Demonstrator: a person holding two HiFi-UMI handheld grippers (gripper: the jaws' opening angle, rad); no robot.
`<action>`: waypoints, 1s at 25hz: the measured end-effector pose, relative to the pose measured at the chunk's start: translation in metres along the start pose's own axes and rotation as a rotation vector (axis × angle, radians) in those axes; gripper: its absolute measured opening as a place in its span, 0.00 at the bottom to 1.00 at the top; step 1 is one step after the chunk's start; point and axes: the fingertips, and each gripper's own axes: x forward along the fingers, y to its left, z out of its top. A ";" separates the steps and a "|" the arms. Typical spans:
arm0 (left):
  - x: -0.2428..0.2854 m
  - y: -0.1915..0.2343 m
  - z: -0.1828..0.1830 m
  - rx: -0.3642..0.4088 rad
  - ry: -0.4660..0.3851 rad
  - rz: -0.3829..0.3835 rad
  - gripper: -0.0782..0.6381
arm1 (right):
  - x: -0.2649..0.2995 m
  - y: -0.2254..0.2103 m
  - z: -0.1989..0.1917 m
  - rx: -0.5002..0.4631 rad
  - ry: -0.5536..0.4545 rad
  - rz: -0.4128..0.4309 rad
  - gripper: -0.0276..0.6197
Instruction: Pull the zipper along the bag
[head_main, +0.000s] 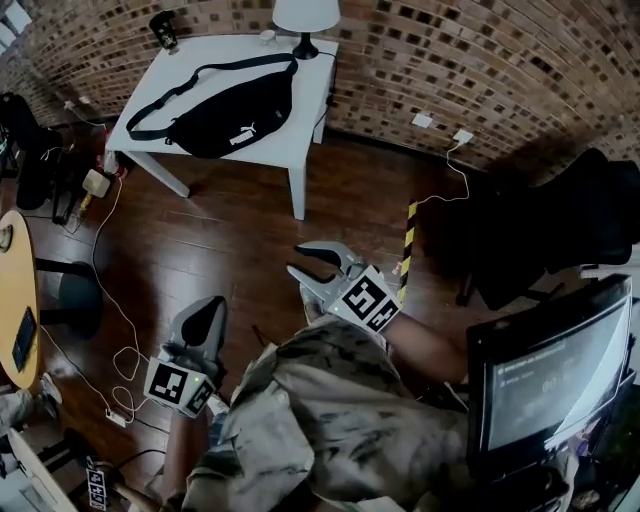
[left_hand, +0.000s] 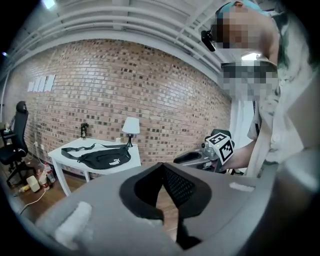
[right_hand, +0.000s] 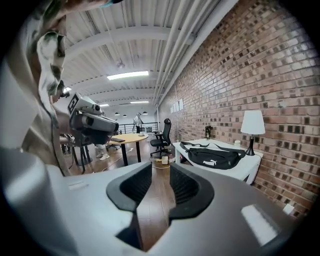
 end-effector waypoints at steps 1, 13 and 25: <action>-0.015 -0.011 -0.005 -0.005 -0.005 -0.004 0.11 | -0.011 0.017 0.001 0.001 -0.006 -0.009 0.23; -0.093 -0.140 -0.070 -0.044 -0.001 -0.072 0.11 | -0.145 0.148 -0.015 -0.043 -0.053 -0.046 0.23; -0.061 -0.269 -0.053 -0.062 -0.042 -0.115 0.11 | -0.257 0.165 -0.034 -0.052 -0.071 -0.019 0.22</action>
